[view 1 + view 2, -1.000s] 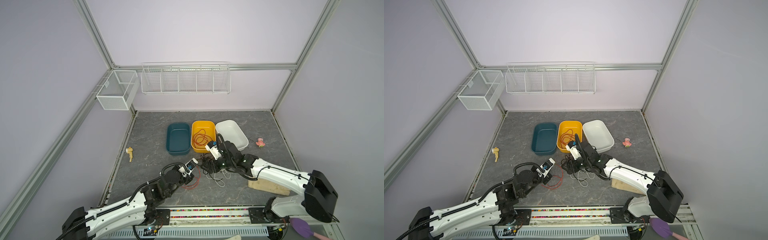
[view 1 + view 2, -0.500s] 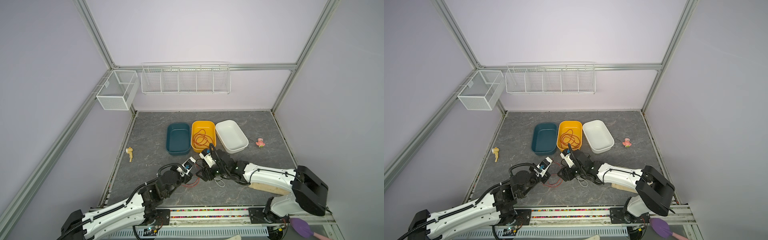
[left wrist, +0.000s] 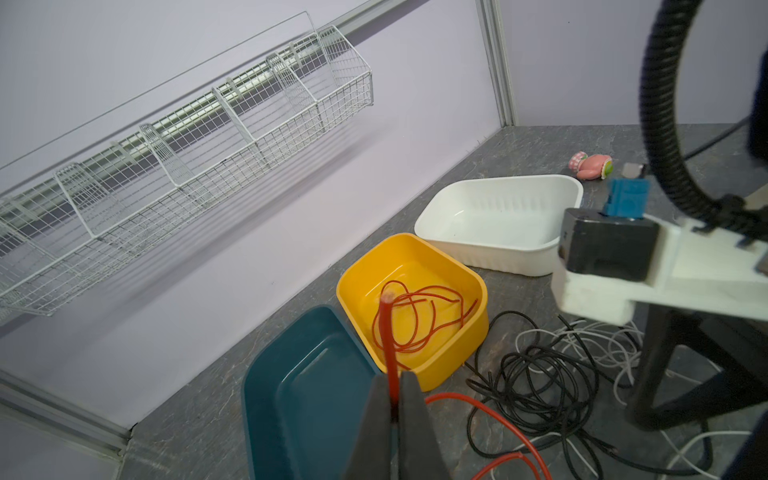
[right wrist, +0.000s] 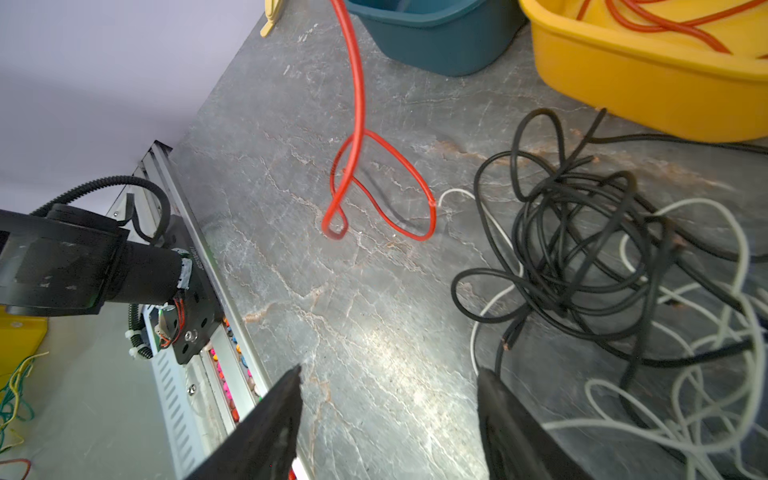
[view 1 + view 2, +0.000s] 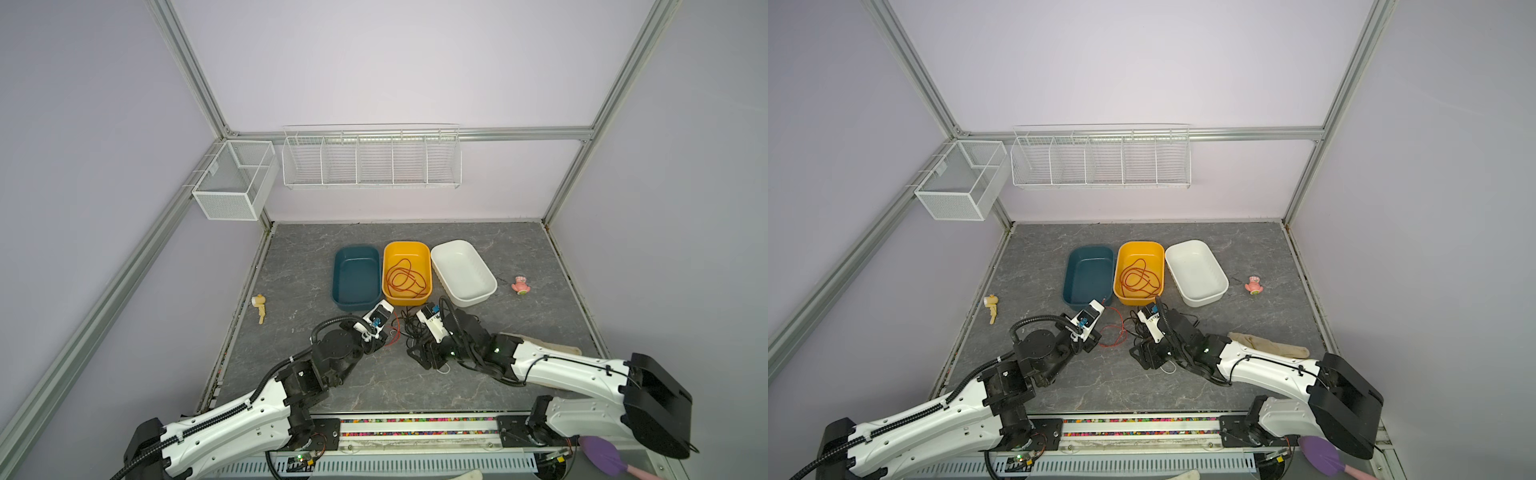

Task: Untangle the cables

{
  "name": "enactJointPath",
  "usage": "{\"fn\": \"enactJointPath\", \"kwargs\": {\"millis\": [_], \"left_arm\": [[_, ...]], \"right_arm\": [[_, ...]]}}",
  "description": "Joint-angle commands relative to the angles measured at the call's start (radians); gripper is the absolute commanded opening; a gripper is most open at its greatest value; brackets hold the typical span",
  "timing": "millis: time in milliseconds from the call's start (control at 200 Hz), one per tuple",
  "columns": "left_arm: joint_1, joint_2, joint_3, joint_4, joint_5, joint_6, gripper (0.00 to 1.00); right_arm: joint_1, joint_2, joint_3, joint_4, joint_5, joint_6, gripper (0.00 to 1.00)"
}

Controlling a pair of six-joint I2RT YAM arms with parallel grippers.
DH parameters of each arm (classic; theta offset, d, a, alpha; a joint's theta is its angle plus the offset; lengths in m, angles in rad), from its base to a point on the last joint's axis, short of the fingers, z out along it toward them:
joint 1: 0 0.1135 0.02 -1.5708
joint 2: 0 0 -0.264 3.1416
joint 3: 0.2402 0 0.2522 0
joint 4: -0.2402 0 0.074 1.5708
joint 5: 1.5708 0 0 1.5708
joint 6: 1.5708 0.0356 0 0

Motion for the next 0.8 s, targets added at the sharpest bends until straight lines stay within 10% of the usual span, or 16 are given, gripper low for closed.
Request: {"fn": "enactJointPath", "kwargs": {"millis": [0,795], "left_arm": [[0.024,0.042,0.069,0.03,0.012,0.042,0.0],[0.144,0.41,0.452,0.134,0.085,0.079,0.0]], "right_arm": [[0.004,-0.046,-0.058,-0.025,0.093,0.037,0.68],[0.002,-0.234,-0.182,-0.149,0.282,0.15,0.7]]}}
